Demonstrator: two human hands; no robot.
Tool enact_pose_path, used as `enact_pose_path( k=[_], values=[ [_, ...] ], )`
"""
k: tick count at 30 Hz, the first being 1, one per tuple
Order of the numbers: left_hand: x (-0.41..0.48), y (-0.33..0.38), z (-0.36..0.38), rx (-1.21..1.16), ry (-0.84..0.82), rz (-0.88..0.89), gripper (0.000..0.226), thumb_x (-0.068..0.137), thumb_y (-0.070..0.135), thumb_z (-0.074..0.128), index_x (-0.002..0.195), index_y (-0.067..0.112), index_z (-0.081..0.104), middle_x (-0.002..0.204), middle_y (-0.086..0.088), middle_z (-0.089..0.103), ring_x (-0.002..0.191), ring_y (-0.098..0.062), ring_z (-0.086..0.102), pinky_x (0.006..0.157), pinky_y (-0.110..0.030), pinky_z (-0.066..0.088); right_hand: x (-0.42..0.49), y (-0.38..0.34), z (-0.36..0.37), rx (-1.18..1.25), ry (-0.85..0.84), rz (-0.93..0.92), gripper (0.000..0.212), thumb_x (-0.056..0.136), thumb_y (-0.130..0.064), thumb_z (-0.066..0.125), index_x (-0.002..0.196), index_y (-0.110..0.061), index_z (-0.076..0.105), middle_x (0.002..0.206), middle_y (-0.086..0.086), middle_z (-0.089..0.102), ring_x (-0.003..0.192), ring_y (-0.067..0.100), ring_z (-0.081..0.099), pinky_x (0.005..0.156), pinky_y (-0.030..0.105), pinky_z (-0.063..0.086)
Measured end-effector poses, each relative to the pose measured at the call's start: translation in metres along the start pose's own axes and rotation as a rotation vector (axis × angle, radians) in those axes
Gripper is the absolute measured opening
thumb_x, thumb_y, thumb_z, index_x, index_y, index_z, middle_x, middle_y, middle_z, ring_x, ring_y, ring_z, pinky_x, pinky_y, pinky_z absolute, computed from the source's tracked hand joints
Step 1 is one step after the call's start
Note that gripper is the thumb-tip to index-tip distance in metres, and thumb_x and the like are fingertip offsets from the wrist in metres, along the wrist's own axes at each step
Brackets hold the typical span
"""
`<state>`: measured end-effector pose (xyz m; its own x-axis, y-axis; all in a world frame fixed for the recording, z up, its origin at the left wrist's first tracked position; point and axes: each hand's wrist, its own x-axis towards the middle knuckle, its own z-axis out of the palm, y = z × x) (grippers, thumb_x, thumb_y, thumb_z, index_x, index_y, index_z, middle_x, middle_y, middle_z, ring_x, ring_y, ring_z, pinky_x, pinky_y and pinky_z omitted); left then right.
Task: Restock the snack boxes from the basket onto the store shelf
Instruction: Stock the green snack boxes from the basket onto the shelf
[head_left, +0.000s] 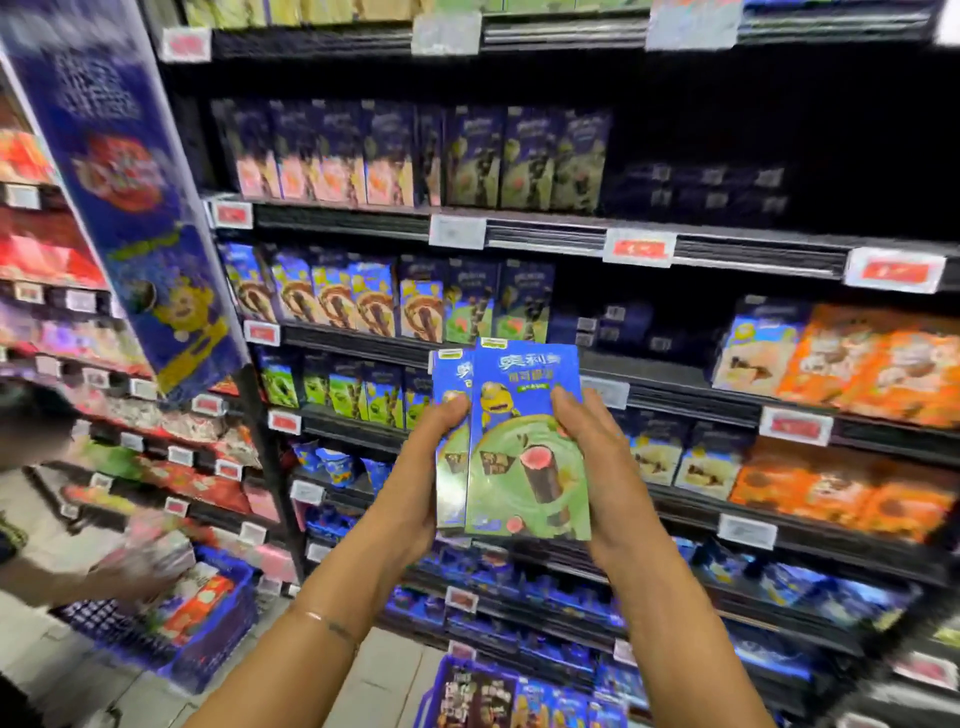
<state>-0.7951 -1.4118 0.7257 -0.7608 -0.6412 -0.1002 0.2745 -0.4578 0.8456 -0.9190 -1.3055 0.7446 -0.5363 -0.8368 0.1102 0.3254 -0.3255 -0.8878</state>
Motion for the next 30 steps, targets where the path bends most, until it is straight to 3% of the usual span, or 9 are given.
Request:
enact_pose_path(
  k=[4,6,9,13,19,22,25,28,30],
  values=[
    [0.0,0.021,0.009,0.012,0.049,0.111,0.071,0.086,0.043,0.063,0.145,0.005,0.056,0.133,-0.025,0.068,0.112,-0.04,0.069,0.076,-0.04,0.062,0.0,-0.02,0.016,-0.159,0.027,-0.075,0.047,0.089,-0.039,0.072,0.114,-0.001,0.06,0.119,0.031,0.064,0.104,0.04,0.066,0.1,0.064,0.047],
    [0.008,0.036,0.01,0.038,0.054,0.147,0.072,0.087,0.044,0.062,0.148,0.006,0.052,0.136,-0.023,0.066,0.123,-0.044,0.064,0.089,-0.049,0.059,0.009,-0.028,0.022,-0.189,0.033,-0.1,0.049,0.086,-0.045,0.069,0.114,-0.004,0.063,0.122,0.03,0.063,0.112,0.046,0.064,0.105,0.069,0.042],
    [0.031,0.062,0.012,0.043,0.033,0.19,0.071,0.091,0.039,0.065,0.151,0.006,0.048,0.143,-0.026,0.06,0.132,-0.049,0.056,0.113,-0.064,0.043,0.034,-0.04,0.031,-0.191,0.02,-0.139,0.045,0.087,-0.047,0.069,0.114,-0.011,0.068,0.12,0.023,0.069,0.116,0.047,0.063,0.105,0.067,0.043],
    [0.075,0.109,0.017,0.025,-0.04,0.298,0.08,0.084,0.035,0.064,0.151,-0.004,0.043,0.145,-0.033,0.054,0.135,-0.054,0.05,0.115,-0.07,0.035,0.081,-0.061,0.048,-0.161,0.034,-0.205,0.039,0.092,-0.038,0.07,0.114,-0.006,0.066,0.116,0.022,0.072,0.113,0.048,0.065,0.101,0.066,0.049],
    [0.147,0.188,0.012,0.007,-0.122,0.425,0.064,0.086,0.028,0.067,0.137,-0.006,0.049,0.141,-0.036,0.051,0.122,-0.053,0.052,0.104,-0.063,0.042,0.162,-0.1,0.073,-0.125,0.111,-0.22,0.038,0.1,-0.026,0.057,0.121,0.004,0.065,0.119,0.025,0.071,0.112,0.043,0.068,0.1,0.062,0.051],
    [0.179,0.222,0.007,-0.02,-0.236,0.447,0.057,0.087,0.031,0.065,0.137,0.006,0.054,0.122,-0.027,0.06,0.107,-0.039,0.061,0.09,-0.049,0.051,0.199,-0.12,0.071,-0.088,0.157,-0.231,0.031,0.103,-0.026,0.052,0.103,-0.004,0.074,0.1,0.018,0.078,0.084,0.03,0.076,0.078,0.048,0.062],
    [0.201,0.249,0.003,-0.011,-0.293,0.452,0.059,0.085,0.035,0.065,0.137,0.008,0.056,0.115,-0.021,0.069,0.092,-0.034,0.07,0.081,-0.042,0.059,0.241,-0.139,0.063,-0.083,0.245,-0.256,0.031,0.104,-0.026,0.051,0.108,-0.004,0.072,0.097,0.015,0.077,0.078,0.027,0.075,0.072,0.046,0.062],
    [0.218,0.264,0.002,0.003,-0.282,0.427,0.05,0.082,0.042,0.063,0.118,0.008,0.069,0.107,-0.017,0.076,0.085,-0.031,0.075,0.073,-0.039,0.063,0.289,-0.154,0.048,-0.191,0.389,-0.277,0.03,0.105,-0.024,0.052,0.118,-0.002,0.067,0.108,0.018,0.074,0.089,0.03,0.072,0.083,0.046,0.06],
    [0.228,0.268,0.0,0.016,-0.31,0.419,0.038,0.085,0.043,0.062,0.101,0.015,0.081,0.101,-0.014,0.08,0.083,-0.028,0.078,0.068,-0.036,0.063,0.319,-0.163,0.036,-0.259,0.463,-0.302,0.018,0.104,-0.021,0.054,0.106,-0.006,0.065,0.103,0.015,0.072,0.078,0.023,0.072,0.065,0.034,0.06]
  ],
)
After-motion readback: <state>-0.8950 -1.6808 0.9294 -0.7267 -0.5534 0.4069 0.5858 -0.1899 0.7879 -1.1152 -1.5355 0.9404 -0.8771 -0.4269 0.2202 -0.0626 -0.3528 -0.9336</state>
